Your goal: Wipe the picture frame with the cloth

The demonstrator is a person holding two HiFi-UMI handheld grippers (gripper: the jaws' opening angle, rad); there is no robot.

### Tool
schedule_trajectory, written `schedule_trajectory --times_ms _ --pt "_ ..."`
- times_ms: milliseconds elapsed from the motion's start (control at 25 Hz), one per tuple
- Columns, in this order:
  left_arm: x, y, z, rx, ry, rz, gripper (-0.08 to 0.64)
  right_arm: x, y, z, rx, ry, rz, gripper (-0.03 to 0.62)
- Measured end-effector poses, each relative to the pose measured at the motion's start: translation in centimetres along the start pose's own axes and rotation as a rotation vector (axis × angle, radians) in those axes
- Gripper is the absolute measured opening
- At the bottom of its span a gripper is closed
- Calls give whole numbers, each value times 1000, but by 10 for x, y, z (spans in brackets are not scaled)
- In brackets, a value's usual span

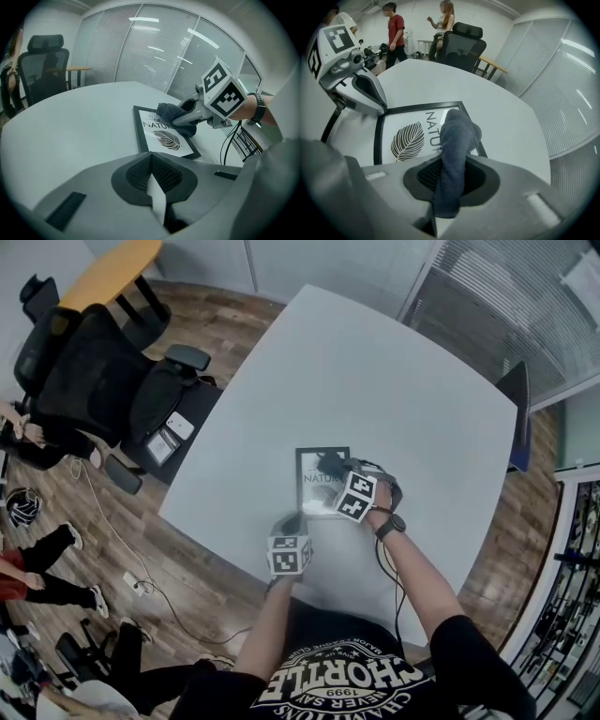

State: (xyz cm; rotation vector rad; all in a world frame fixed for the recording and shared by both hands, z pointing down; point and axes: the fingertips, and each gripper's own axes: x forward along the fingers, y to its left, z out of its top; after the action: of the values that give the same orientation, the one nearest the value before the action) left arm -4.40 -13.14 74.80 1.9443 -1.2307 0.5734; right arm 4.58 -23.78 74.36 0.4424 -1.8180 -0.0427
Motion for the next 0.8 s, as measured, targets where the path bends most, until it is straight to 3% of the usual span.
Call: schedule_trajectory --times_ms 360,600,800 --pt "1 1 -2 -4 -4 0 5 2 0 2 62 -5 -4 75" --pt "0 2 -1 -6 -1 -10 5 -5 28 62 9 -138 95 75" --pt "2 1 0 -7 -2 -14 5 8 49 90 -48 -152 154 75"
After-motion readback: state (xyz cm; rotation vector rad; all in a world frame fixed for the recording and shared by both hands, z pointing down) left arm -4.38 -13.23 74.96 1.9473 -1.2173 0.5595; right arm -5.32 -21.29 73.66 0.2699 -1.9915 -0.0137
